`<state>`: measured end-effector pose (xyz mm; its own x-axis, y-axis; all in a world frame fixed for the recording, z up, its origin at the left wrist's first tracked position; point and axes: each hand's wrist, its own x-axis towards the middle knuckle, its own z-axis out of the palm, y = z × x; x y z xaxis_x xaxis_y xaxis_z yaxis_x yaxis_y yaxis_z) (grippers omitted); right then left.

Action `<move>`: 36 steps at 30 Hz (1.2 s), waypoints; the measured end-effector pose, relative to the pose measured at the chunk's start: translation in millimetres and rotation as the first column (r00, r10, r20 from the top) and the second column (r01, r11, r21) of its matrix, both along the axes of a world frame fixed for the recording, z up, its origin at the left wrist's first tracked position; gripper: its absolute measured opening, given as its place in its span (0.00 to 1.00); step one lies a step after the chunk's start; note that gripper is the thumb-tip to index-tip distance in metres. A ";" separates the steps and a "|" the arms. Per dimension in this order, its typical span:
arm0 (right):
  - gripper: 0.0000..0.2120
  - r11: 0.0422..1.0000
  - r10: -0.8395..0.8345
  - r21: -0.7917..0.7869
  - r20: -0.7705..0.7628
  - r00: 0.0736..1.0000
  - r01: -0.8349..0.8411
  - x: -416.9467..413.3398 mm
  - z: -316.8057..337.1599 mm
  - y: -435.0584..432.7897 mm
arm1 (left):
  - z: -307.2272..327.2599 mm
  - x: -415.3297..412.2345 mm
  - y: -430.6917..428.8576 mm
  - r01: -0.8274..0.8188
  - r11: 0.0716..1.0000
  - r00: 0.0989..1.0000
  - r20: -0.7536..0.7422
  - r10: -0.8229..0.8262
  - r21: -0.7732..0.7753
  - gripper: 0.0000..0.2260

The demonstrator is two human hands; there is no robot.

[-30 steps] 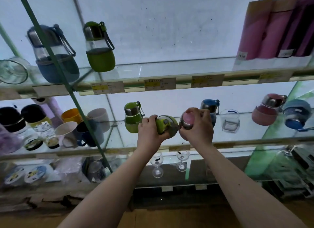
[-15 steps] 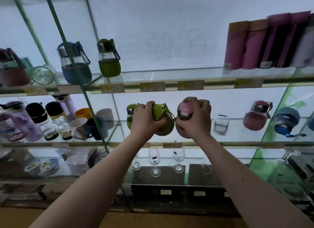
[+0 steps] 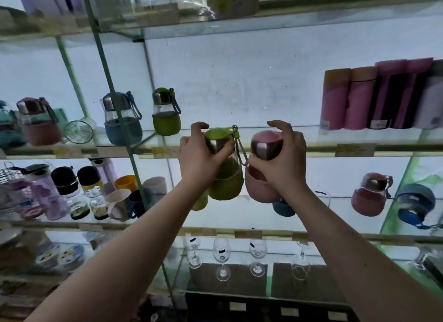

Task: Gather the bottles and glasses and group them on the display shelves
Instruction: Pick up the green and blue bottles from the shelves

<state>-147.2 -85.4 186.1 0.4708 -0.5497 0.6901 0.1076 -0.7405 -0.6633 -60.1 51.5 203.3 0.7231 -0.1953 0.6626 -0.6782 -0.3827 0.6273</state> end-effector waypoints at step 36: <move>0.27 0.996 -0.083 -0.030 0.153 0.985 0.088 202.2 95.1 -23.1 | 98.5 217.3 -24.8 0.231 0.964 0.971 -0.036 -0.237 -0.128 0.24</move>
